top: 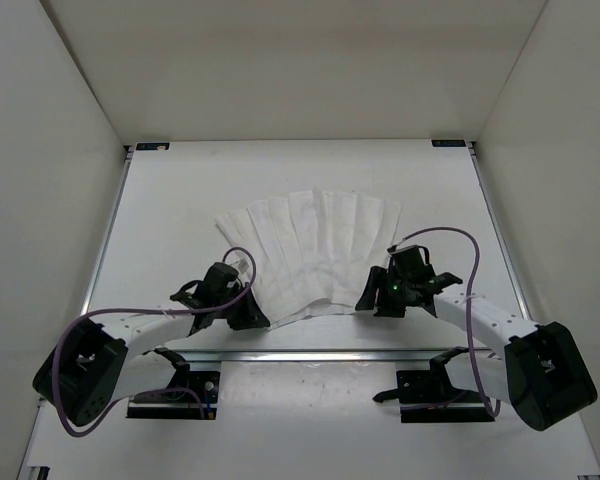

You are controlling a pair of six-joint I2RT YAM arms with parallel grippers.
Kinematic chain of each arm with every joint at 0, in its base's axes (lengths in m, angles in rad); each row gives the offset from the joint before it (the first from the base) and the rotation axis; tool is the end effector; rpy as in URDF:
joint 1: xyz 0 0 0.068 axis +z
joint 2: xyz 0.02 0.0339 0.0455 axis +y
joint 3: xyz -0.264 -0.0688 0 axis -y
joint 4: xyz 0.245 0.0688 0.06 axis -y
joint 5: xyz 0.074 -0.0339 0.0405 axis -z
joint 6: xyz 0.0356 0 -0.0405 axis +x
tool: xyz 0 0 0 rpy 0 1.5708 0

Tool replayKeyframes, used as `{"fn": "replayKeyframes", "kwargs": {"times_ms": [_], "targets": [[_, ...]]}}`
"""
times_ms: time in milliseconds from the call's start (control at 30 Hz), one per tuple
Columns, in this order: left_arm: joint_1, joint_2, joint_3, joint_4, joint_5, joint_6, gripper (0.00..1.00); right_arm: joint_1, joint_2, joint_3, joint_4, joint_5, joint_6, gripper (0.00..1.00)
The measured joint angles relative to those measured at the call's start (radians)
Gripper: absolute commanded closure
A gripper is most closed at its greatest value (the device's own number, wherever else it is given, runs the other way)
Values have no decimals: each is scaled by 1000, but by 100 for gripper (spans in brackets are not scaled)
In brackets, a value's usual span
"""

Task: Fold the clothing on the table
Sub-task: Flatten the skirt out

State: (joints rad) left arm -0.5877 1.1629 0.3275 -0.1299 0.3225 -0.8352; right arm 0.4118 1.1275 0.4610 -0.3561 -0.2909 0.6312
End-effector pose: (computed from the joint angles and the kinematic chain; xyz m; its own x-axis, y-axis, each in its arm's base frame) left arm 0.1481 -0.1122 0.1258 -0.9604 -0.2052 -0.1887 -0.0537 0.8005 -0.5969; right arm 0.1726 0.0865 0.1554 -0.9385 0.2070 -0.2763 0.0414 0.8620 0.5052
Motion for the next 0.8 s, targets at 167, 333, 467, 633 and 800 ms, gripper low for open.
{"fn": "replayKeyframes", "kwargs": {"times_ms": [167, 333, 467, 633, 800], "targets": [[6, -10, -10, 8, 6, 0, 100, 12, 54, 53, -44, 104, 4, 61], [14, -24, -26, 23, 13, 0, 100, -13, 60, 63, -84, 182, -2, 80], [24, -32, -36, 29, 23, 4, 100, -55, 57, 63, -102, 215, -10, 89], [34, -50, -45, 25, 25, 10, 100, -59, 48, 63, -126, 242, -26, 100], [40, -64, -52, 21, 31, 19, 100, -62, 19, 63, -137, 230, -53, 100]]}}
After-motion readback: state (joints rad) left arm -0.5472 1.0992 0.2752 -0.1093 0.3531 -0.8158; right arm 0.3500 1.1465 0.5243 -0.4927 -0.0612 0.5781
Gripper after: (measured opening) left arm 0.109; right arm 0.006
